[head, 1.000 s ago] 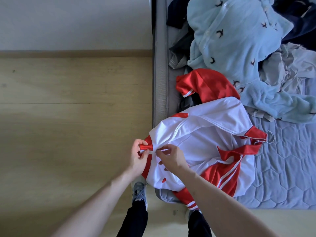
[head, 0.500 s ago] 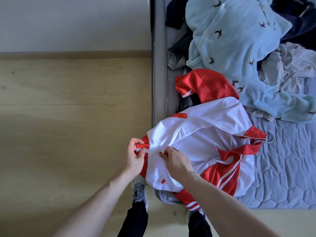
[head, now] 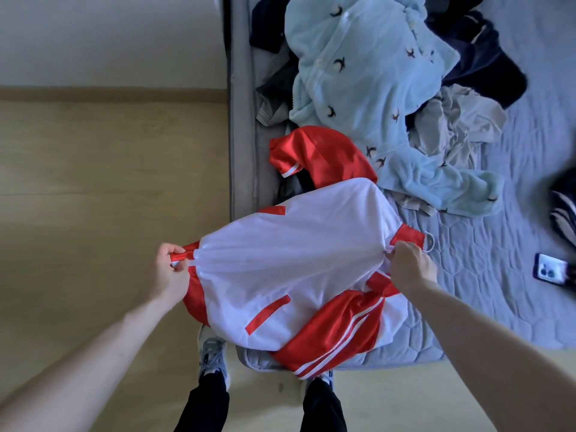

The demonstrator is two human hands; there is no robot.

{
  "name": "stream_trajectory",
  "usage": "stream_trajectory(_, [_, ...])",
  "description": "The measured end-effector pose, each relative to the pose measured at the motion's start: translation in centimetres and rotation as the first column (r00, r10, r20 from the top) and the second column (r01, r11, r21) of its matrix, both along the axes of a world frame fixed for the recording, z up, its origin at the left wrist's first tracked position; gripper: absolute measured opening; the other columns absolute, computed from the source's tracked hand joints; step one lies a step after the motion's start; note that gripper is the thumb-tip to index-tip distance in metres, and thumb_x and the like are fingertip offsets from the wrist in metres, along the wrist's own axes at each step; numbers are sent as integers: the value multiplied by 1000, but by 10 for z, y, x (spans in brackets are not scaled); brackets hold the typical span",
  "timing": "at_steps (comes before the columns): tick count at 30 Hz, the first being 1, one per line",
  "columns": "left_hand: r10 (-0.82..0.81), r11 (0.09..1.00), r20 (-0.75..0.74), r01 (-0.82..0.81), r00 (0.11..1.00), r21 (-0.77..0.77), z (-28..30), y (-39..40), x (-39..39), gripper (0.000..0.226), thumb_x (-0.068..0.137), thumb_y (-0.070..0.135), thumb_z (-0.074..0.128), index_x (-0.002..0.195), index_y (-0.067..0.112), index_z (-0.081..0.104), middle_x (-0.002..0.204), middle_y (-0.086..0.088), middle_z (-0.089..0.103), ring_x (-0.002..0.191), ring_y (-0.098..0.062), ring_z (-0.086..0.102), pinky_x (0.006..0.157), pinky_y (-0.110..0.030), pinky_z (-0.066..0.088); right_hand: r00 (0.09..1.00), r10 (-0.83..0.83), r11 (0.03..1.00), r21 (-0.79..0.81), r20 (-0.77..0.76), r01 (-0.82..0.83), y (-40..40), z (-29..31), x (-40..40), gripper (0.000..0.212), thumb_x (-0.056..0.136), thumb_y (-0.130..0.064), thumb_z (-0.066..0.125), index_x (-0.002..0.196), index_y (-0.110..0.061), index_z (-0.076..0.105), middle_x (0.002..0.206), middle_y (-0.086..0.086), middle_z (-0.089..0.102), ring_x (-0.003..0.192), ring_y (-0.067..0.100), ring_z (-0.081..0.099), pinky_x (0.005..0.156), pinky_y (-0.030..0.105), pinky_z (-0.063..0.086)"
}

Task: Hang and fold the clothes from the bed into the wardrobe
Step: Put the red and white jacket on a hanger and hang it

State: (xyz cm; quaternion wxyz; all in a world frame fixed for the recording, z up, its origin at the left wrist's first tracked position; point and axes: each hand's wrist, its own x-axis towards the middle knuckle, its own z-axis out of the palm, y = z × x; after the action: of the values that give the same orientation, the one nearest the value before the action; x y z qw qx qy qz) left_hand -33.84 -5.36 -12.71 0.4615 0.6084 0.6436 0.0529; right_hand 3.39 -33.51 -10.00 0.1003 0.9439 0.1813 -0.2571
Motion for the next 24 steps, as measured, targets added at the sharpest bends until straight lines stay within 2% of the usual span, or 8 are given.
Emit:
stream_trajectory(4, [-64, 997, -154, 55, 986, -60, -3, -4, 28, 24, 93, -13, 48, 105, 8, 52, 103, -17, 57, 91, -27, 51, 72, -33, 38, 960, -280, 957, 78, -7, 280, -24, -6, 20, 29, 99, -24, 59, 118, -4, 64, 121, 23, 66, 114, 42, 63, 91, 44, 50])
stream_trajectory(7, [-255, 967, -434, 220, 864, -130, 6, -4, 42, 24, 88, -1, 57, 106, 14, 53, 110, -15, 53, 93, -32, 51, 76, -36, 40, 912, -405, 883, 229, -68, 410, -36, -15, 4, 38, 99, -39, 61, 120, -8, 59, 123, 19, 63, 120, 39, 58, 96, 44, 45])
stream_trajectory(10, [-348, 930, -552, 351, 758, -104, 16, -9, 72, 32, 79, 9, 66, 107, 18, 52, 126, -15, 39, 111, -38, 46, 94, -40, 42, 812, -575, 764, 289, -103, 577, -57, -24, -10, 36, 96, -37, 61, 118, -9, 56, 126, 17, 60, 124, 37, 54, 101, 46, 42])
stream_trajectory(14, [-502, 829, -342, 555, 794, 71, 19, -29, 136, 34, 77, -3, 68, 108, 4, 58, 127, -16, 40, 117, -36, 43, 97, -35, 32, 745, -632, 710, 227, -214, 667, -76, -47, 4, 60, 90, -45, 65, 131, -2, 54, 134, 20, 58, 127, 39, 55, 106, 48, 45])
stream_trajectory(18, [-705, 659, -224, 738, 673, 145, 22, -55, 209, 33, 80, 5, 67, 111, 10, 59, 126, -7, 45, 113, -30, 49, 99, -43, 44, 564, -785, 511, 247, -258, 824, -79, -67, 21, 85, 82, -43, 77, 148, -8, 36, 147, 20, 42, 130, 40, 51, 108, 47, 41])
stream_trajectory(20, [-757, 586, -239, 794, 608, 161, 24, -70, 239, 35, 83, 12, 67, 117, 13, 59, 128, -5, 47, 114, -29, 47, 100, -40, 42, 516, -759, 486, 180, -396, 855, -83, -76, 21, 70, 77, -39, 82, 134, -8, 55, 130, 16, 61, 116, 34, 63, 102, 44, 52])
stream_trajectory(22, [-794, 522, -257, 834, 551, 178, 26, -84, 265, 36, 84, 16, 66, 119, 14, 58, 129, -6, 47, 115, -30, 46, 100, -40, 41, 530, -693, 550, 117, -488, 827, -92, -81, 16, 46, 80, -37, 81, 116, -11, 67, 108, 11, 72, 104, 30, 70, 93, 40, 57])
stream_trajectory(24, [-818, 479, -274, 862, 506, 165, 29, -95, 285, 37, 86, 18, 65, 122, 16, 57, 132, -5, 45, 119, -29, 45, 101, -40, 42, 566, -640, 611, 102, -520, 785, -101, -87, 10, 33, 89, -34, 73, 113, -12, 69, 104, 11, 74, 102, 30, 71, 93, 38, 57])
